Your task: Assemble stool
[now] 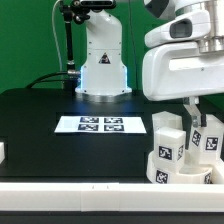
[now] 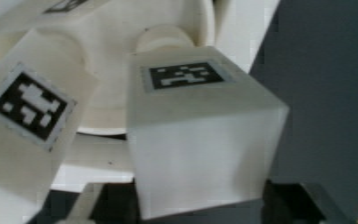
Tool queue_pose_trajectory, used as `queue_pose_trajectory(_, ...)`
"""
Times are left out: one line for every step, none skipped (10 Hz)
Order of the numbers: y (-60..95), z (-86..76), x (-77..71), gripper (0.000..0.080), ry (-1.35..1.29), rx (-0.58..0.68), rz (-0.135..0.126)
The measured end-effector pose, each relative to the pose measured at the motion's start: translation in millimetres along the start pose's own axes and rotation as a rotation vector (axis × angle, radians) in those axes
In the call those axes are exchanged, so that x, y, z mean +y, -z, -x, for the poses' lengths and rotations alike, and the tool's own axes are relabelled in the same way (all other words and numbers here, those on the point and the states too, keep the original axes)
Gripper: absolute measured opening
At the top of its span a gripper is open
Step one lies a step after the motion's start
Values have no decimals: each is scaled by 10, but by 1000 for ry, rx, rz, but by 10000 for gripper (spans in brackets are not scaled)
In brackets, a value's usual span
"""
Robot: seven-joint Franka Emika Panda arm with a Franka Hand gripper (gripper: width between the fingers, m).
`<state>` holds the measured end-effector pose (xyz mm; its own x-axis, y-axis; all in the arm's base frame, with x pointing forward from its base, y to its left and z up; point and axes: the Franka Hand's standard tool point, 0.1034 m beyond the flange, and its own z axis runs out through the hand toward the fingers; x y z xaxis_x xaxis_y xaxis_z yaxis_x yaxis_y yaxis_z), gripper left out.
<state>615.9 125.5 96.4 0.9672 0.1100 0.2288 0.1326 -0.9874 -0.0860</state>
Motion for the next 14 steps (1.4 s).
queue_pose_trajectory(0,0,-2,332,-55,0,-6)
queue_pose_trajectory(-1,1,-10,323,-130,-1,-13)
queue_pose_trajectory(0,2,9,323,-204,7,-23)
queue_pose_trajectory(-14,62,87,312,-345,17,-40)
queue_pose_trajectory(-43,128,111,303,-432,4,-49)
queue_pose_trajectory(-47,136,101,292,-488,0,-56)
queue_pose_trajectory(-47,136,92,292,-515,-1,-58)
queue_pose_trajectory(-48,136,96,292,-528,-1,-59)
queue_pose_trajectory(-50,138,93,353,-525,-1,-59)
queue_pose_trajectory(-50,138,79,538,-523,-2,-60)
queue_pose_trajectory(-42,122,22,614,-495,-8,-57)
queue_pose_trajectory(-28,92,-22,614,-475,-7,-57)
queue_pose_trajectory(-38,99,0,644,-485,-7,-58)
queue_pose_trajectory(-42,102,-1,644,-485,-8,-58)
